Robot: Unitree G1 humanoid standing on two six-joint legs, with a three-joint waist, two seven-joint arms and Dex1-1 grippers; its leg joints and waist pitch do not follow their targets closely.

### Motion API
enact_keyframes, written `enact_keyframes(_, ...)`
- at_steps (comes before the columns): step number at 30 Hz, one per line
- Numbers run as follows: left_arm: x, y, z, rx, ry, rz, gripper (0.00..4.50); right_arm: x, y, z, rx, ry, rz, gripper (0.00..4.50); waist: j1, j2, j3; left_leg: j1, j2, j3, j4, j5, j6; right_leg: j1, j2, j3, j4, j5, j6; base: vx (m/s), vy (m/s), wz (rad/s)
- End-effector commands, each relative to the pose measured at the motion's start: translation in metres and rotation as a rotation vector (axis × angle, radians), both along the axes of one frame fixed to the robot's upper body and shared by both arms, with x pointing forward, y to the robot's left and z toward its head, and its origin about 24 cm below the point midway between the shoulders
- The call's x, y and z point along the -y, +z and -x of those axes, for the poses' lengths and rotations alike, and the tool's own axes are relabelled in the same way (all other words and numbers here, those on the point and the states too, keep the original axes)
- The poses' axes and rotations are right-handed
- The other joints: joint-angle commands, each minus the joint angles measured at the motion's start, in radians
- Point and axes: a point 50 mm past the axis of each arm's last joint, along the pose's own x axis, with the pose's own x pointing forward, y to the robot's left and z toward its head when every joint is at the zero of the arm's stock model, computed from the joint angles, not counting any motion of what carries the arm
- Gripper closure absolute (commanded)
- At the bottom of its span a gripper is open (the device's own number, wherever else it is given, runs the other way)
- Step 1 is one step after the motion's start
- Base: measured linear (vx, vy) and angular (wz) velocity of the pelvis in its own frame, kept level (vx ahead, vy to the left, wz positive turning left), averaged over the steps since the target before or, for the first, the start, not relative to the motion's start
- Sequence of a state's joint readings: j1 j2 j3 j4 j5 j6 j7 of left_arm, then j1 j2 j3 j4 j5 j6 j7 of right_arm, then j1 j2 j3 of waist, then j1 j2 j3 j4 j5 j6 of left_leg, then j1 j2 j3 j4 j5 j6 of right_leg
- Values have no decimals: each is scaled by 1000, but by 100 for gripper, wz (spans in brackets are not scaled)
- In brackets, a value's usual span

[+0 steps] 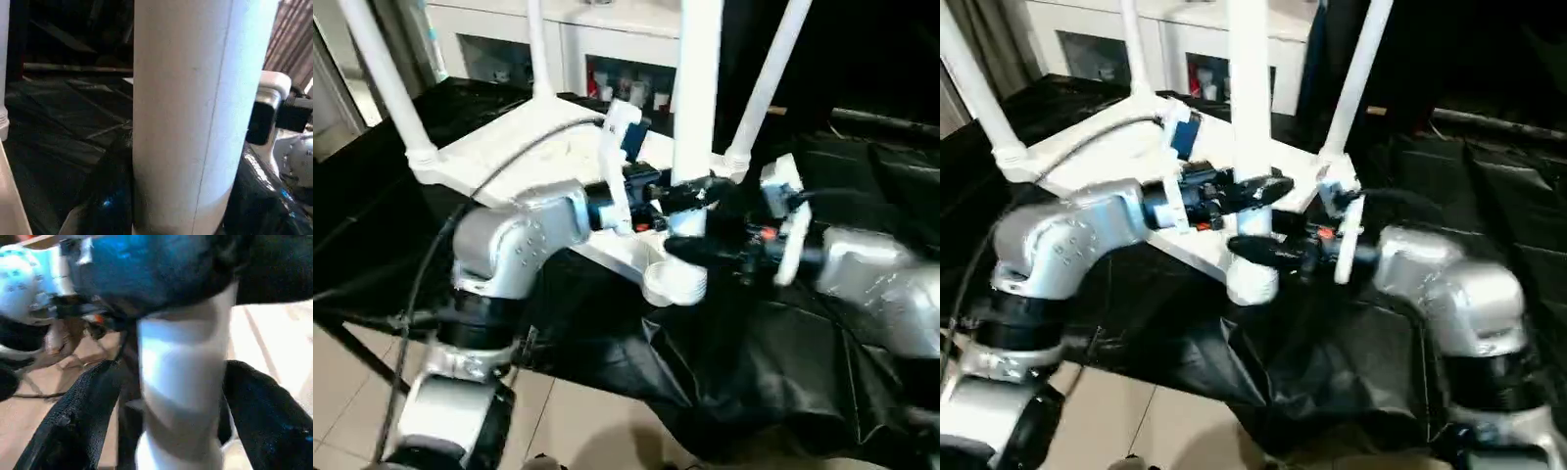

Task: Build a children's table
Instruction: Pick table leg

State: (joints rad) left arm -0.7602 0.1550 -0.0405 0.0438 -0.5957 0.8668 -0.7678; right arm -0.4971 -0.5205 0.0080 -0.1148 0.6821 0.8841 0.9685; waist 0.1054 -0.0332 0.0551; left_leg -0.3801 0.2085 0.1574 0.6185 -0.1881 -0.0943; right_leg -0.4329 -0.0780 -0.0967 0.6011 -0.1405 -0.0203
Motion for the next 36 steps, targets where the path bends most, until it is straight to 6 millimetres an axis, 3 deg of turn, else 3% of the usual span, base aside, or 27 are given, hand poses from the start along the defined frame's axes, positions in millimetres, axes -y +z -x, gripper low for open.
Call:
enact_keyframes(1,3,7,0,35,-22,-3,257,-1,4,3,-5,40,1,92,6,-12,-74,8,9,11,-69,-129,35,71,-53,39,-86,-417,-51,0,0,0)
enact_keyframes(4,3,7,1,43,-42,-8,257,1,5,5,-22,69,20,92,11,-18,-75,9,10,11,-69,-132,31,70,-53,39,-81,-385,-70,0,0,0)
enact_keyframes(17,13,12,12,41,-191,34,257,2,-1,8,-73,118,71,92,12,-22,-77,0,11,11,-67,-107,28,77,-56,40,-72,-343,-99,0,0,0)
enact_keyframes(19,13,13,12,42,-194,39,257,1,-2,7,-78,116,68,130,12,-21,-77,0,12,10,-67,-107,29,76,-56,40,-72,-342,-99,0,0,0)
enact_keyframes(22,12,13,12,42,-192,37,257,1,-2,7,-80,117,62,136,12,-21,-77,-1,11,10,-67,-109,28,78,-56,40,-73,-352,-90,0,0,0)
enact_keyframes(28,11,12,11,43,-190,30,257,-1,-2,8,-84,121,45,205,13,-18,-77,2,10,10,-67,-118,25,76,-55,39,-77,-374,-79,0,0,0)
enact_keyframes(31,11,12,5,36,-133,14,187,-1,-3,8,-85,120,43,227,13,-19,-77,2,10,9,-67,-117,23,76,-54,38,-77,-368,-80,0,0,0)
enact_keyframes(36,8,19,-3,29,-70,57,155,-3,-4,9,-87,122,39,255,15,-19,-76,0,8,9,-66,-121,24,76,-54,36,-81,-397,-67,0,0,0)
